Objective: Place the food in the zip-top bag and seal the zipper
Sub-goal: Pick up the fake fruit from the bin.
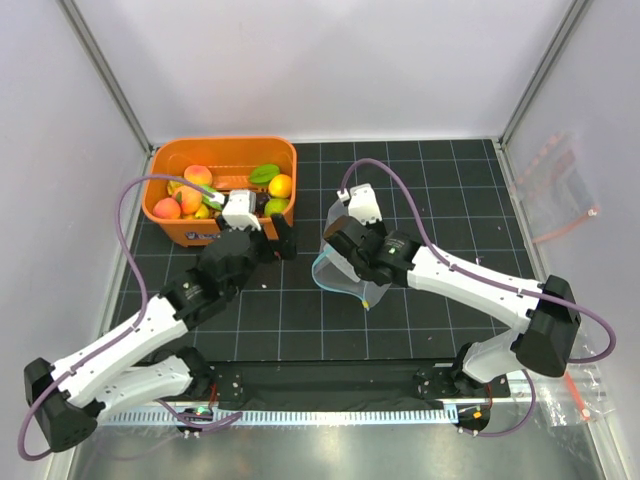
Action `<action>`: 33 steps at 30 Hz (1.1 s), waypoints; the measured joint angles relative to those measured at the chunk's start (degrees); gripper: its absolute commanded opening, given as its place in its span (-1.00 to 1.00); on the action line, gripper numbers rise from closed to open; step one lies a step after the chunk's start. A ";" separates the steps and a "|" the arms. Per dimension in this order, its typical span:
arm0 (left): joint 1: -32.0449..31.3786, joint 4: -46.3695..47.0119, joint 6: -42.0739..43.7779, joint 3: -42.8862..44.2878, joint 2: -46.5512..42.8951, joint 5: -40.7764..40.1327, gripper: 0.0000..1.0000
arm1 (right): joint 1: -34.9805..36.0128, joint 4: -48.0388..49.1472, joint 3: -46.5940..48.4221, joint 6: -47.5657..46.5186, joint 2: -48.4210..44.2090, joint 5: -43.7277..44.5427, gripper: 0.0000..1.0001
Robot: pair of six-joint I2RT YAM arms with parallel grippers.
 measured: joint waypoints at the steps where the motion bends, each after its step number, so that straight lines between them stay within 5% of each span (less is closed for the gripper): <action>1: 0.37 -0.72 -0.15 1.44 1.18 -1.60 0.99 | -0.04 0.26 -0.22 0.00 -0.02 -0.20 -0.98; 16: 20.09 -20.59 0.26 39.34 37.09 -4.94 0.99 | -0.09 2.36 -1.60 -0.24 -0.02 -3.43 -0.98; 24: 24.70 -33.42 5.99 56.35 59.65 -2.43 0.99 | -0.17 2.97 -1.86 -0.28 -0.28 -4.22 -0.98; 33: 27.19 -40.65 5.81 61.16 70.73 1.55 0.99 | -0.20 3.28 -1.86 -0.63 -0.31 -4.90 -0.98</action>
